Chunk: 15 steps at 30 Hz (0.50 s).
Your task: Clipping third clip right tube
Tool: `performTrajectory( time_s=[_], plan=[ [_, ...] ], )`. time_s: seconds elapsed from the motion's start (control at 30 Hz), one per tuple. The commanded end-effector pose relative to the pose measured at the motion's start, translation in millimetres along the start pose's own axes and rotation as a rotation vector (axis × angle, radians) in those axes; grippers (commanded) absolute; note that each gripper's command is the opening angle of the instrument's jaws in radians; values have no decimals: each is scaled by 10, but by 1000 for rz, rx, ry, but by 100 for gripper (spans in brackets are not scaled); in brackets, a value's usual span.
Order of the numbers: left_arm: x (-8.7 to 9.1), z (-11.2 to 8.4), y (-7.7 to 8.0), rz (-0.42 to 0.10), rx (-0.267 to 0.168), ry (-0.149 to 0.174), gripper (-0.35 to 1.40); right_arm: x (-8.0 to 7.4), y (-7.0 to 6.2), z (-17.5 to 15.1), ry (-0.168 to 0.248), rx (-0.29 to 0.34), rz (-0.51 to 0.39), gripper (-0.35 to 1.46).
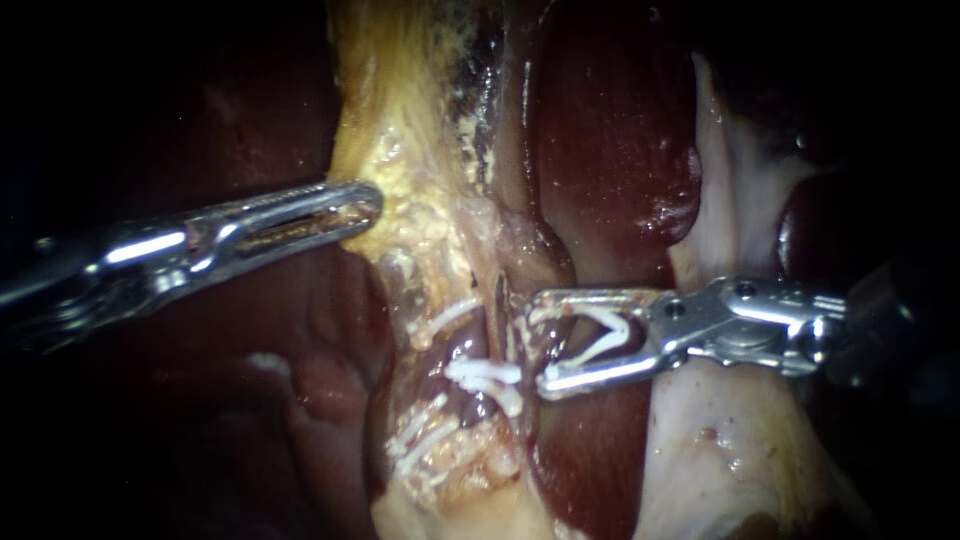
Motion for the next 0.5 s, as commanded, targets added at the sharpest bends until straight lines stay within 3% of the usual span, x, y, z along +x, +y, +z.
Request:
performTrajectory(
  time_s=[0.03, 0.3, 0.5],
  plan=[
    [-1, -1, -2, 5, -3, -4, -35, 0, 4, 4, 0, -2, 13, 57],
    [1, -6, -12, 8, -7, -9, -35, -5, 26, 32, -22, -26, 50, 55],
    [1, -6, -12, 8, -7, -9, -35, -10, 24, 39, -36, 19, 102, 54]
  ],
)
